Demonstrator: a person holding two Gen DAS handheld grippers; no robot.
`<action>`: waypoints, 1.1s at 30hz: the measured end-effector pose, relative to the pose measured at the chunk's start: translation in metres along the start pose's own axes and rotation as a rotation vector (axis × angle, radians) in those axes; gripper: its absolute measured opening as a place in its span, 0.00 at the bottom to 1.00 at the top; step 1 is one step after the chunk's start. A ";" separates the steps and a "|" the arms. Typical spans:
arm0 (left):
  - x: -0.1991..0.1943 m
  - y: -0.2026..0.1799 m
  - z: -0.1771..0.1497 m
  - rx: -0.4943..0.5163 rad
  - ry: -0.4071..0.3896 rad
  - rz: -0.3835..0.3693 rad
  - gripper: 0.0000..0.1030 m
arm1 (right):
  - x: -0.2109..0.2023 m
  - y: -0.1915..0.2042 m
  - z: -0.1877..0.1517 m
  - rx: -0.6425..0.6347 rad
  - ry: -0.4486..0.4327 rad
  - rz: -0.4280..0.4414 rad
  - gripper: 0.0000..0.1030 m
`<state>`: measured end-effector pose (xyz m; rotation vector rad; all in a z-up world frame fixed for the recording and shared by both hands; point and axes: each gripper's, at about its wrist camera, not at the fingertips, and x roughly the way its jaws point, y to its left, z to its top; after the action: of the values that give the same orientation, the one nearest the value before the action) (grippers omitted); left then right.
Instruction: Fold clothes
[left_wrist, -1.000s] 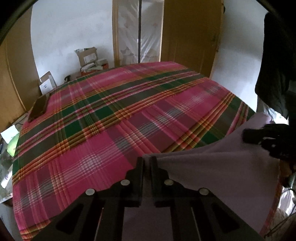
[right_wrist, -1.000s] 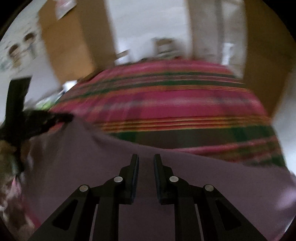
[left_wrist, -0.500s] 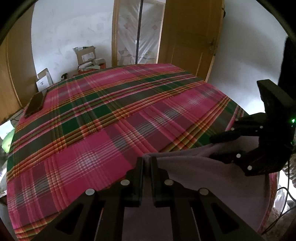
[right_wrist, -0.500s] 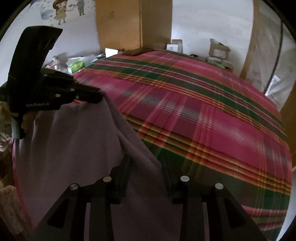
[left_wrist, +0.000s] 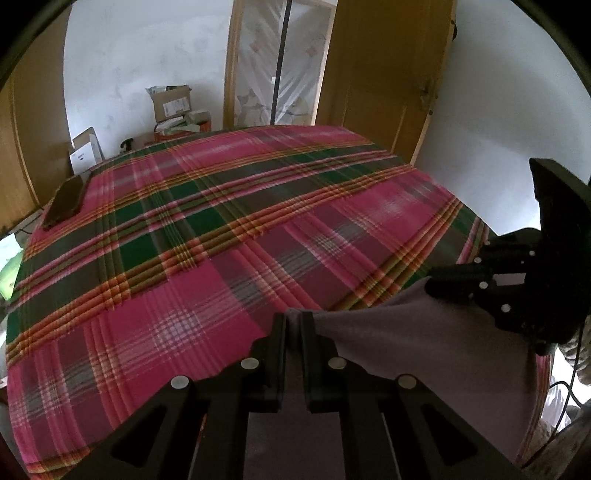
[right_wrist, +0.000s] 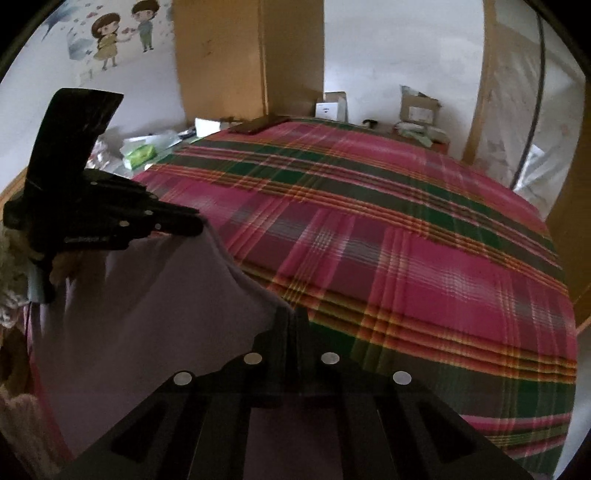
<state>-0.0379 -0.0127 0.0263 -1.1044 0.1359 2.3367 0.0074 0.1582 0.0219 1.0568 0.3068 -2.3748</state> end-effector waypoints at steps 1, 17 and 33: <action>0.003 0.001 0.000 -0.004 0.006 -0.002 0.07 | 0.000 -0.001 0.000 0.011 -0.001 -0.005 0.03; 0.011 0.013 -0.002 -0.075 0.048 0.014 0.16 | 0.013 -0.006 -0.001 0.118 0.085 -0.024 0.11; -0.104 0.053 -0.063 -0.246 -0.043 0.215 0.19 | -0.062 0.018 -0.033 0.245 -0.055 -0.051 0.13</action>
<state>0.0313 -0.1224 0.0548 -1.2063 -0.0541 2.6211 0.0730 0.1789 0.0461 1.1001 0.0222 -2.5306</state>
